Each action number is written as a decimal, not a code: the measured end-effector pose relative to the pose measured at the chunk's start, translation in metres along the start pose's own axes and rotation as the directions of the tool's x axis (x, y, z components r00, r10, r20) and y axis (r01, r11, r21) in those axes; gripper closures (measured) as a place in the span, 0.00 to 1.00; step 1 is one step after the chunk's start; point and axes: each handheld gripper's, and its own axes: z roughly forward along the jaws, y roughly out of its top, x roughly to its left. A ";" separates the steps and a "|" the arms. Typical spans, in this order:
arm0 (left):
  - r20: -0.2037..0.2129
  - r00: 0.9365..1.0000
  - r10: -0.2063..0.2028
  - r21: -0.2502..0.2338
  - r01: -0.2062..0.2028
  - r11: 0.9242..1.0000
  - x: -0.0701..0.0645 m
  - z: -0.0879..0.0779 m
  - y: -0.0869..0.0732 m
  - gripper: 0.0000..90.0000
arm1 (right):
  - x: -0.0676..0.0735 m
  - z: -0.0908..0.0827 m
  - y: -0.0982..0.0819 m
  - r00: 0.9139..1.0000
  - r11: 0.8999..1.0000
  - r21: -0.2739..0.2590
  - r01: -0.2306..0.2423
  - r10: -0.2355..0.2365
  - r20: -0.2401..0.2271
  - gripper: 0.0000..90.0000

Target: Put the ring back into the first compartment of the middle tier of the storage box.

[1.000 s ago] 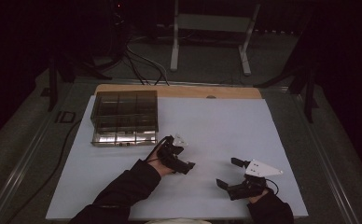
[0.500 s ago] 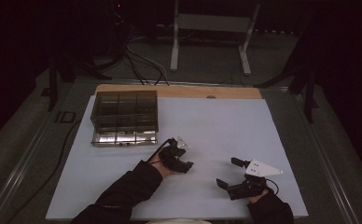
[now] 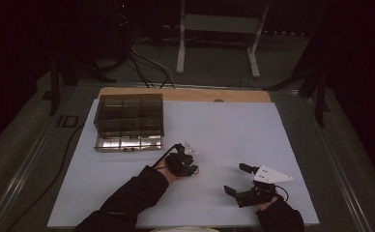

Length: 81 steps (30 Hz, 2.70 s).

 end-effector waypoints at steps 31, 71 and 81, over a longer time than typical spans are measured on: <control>0.049 0.999 0.019 -0.016 -0.019 1.000 -0.003 -0.010 0.007 0.99 | -0.001 0.001 0.000 1.000 1.000 -0.002 -0.004 0.004 -0.002 0.00; 0.040 0.999 0.010 -0.053 -0.008 0.999 0.016 -0.065 0.011 0.99 | 0.000 0.003 0.000 1.000 1.000 0.003 -0.005 0.005 -0.003 0.00; 0.038 0.999 0.012 -0.056 -0.009 0.998 0.022 -0.077 0.011 0.99 | 0.000 0.003 0.000 1.000 1.000 0.001 -0.002 0.002 0.001 0.00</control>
